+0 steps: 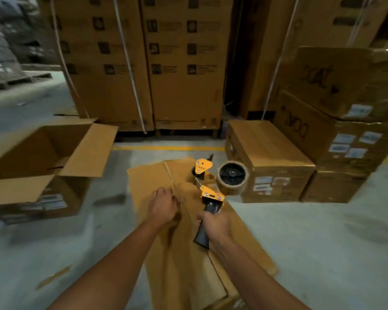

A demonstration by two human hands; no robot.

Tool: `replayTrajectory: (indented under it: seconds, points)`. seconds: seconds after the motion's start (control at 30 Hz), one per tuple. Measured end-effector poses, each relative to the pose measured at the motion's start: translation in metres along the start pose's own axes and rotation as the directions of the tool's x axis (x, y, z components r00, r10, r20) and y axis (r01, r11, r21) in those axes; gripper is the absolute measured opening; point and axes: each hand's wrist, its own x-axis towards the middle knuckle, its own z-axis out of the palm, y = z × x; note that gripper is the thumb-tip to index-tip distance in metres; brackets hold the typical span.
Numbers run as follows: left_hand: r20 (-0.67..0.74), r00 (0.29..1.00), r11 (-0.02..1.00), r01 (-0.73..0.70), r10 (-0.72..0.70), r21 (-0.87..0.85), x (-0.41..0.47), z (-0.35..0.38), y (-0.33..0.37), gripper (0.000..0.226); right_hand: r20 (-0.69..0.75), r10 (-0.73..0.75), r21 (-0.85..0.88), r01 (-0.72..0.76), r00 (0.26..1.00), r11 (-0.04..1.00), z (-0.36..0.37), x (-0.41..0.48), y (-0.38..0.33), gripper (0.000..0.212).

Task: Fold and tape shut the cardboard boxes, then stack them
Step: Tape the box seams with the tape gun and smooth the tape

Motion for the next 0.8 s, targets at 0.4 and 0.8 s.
replayTrajectory:
  seconds: [0.4, 0.8]
  points:
    - [0.007, 0.997, 0.990, 0.077, -0.078, 0.115, 0.152, 0.011, -0.121, 0.068, -0.044, -0.039, -0.265, 0.026, 0.998, 0.964, 0.068, 0.052, 0.037, 0.011]
    - [-0.018, 0.957, 0.906, 0.281, -0.291, 0.316, 0.045, -0.018, -0.130, 0.073, 0.161, 0.001, -0.306, 0.048, 0.987, 0.951, 0.031, 0.037, 0.034, 0.016]
